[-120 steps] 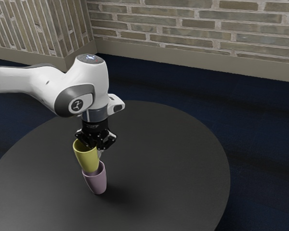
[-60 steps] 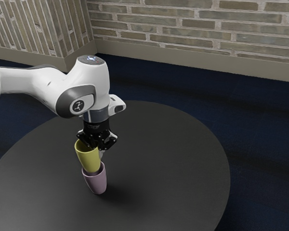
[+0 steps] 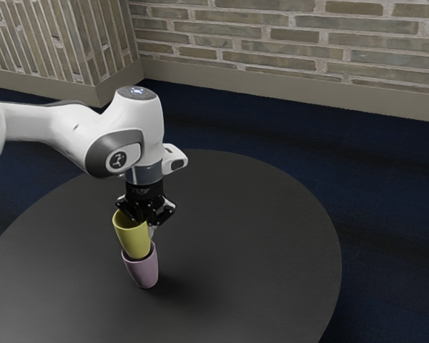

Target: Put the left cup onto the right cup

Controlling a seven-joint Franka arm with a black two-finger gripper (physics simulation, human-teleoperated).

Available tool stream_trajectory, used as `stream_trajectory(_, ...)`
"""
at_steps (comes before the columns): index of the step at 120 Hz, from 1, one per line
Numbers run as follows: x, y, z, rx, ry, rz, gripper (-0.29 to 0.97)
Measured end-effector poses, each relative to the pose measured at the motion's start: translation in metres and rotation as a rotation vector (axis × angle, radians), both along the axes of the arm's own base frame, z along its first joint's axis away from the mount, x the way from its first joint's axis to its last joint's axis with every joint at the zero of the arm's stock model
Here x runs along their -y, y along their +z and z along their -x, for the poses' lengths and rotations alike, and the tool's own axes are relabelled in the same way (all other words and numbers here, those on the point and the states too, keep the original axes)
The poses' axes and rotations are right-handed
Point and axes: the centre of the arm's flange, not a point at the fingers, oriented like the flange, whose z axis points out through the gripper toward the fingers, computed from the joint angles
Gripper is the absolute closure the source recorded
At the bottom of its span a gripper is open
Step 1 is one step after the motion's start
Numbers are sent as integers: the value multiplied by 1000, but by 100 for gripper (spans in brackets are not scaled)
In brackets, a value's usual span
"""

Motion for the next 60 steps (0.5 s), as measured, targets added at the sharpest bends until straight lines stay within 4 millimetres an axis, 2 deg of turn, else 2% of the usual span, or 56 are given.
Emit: stream_trajectory(60,0,-11,-3,-4,-3,11,77)
